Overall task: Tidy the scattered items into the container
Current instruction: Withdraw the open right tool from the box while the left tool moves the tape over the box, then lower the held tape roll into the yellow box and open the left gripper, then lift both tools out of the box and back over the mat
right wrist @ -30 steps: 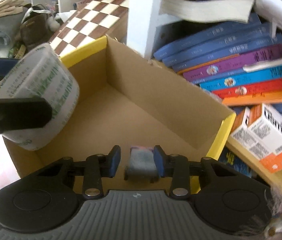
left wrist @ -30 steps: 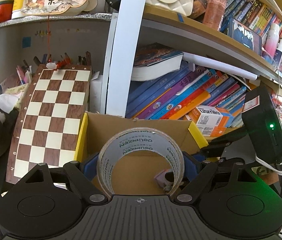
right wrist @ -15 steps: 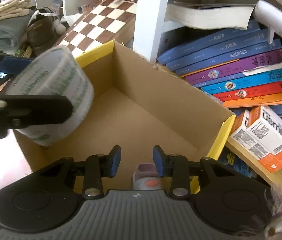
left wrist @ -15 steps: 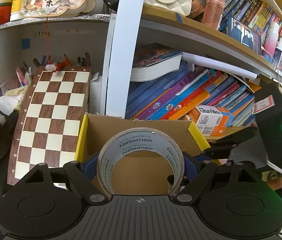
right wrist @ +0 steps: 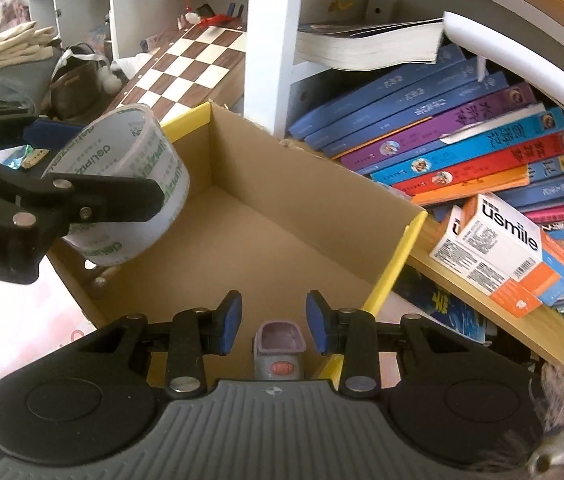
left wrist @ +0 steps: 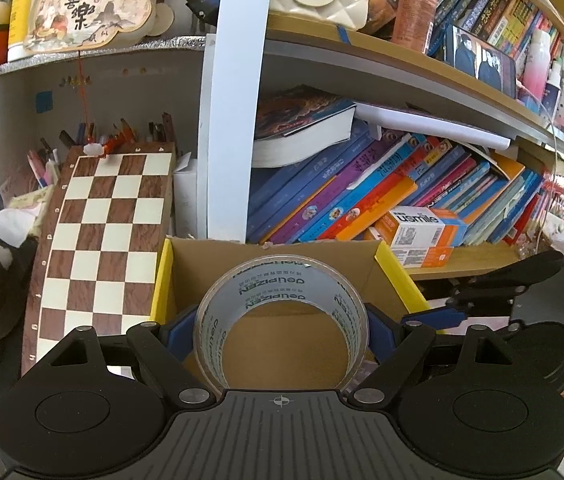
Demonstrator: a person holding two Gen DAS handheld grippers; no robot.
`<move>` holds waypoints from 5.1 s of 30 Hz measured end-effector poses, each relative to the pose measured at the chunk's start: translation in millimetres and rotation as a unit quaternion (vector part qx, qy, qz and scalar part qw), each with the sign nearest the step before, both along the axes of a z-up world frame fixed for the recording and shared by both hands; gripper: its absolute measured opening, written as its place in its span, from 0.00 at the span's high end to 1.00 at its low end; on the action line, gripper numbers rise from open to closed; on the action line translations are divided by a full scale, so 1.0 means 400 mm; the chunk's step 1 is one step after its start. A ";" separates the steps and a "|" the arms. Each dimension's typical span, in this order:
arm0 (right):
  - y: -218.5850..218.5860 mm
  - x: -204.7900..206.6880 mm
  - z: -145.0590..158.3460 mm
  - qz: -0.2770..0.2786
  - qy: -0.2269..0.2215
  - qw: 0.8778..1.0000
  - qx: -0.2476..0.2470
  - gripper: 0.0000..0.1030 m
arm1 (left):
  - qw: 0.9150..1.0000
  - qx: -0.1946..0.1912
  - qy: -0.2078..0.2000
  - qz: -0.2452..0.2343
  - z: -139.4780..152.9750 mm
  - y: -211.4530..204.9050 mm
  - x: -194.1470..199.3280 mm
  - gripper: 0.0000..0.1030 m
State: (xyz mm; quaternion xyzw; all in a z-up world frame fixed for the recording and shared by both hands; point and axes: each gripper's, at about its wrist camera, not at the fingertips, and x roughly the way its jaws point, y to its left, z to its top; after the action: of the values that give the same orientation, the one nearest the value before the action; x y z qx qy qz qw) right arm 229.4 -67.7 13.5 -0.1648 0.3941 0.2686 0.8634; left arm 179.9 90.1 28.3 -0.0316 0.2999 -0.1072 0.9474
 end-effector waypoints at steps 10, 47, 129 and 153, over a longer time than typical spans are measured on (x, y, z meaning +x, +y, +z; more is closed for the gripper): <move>-0.018 -0.033 0.015 -0.014 -0.014 1.000 0.011 0.67 | 1.000 0.013 0.006 -0.007 0.001 -0.006 0.000 0.18; -0.085 -0.055 0.022 -0.055 -0.019 0.996 0.067 0.63 | 0.975 0.157 0.092 -0.124 -0.057 -0.117 0.155 0.18; -0.088 -0.089 0.030 -0.035 -0.013 0.997 0.071 0.57 | 0.929 0.257 0.210 -0.164 -0.205 -0.166 0.274 0.09; -0.123 -0.210 0.110 -0.082 -0.056 0.991 0.087 0.38 | 0.974 0.216 0.040 -0.049 0.073 -0.065 0.000 0.04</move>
State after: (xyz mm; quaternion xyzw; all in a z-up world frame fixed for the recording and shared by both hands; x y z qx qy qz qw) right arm 145.6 -116.8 57.7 -0.0710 0.3325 0.2203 0.9143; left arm 179.7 64.1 57.7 0.1840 0.3551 -0.0851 0.9126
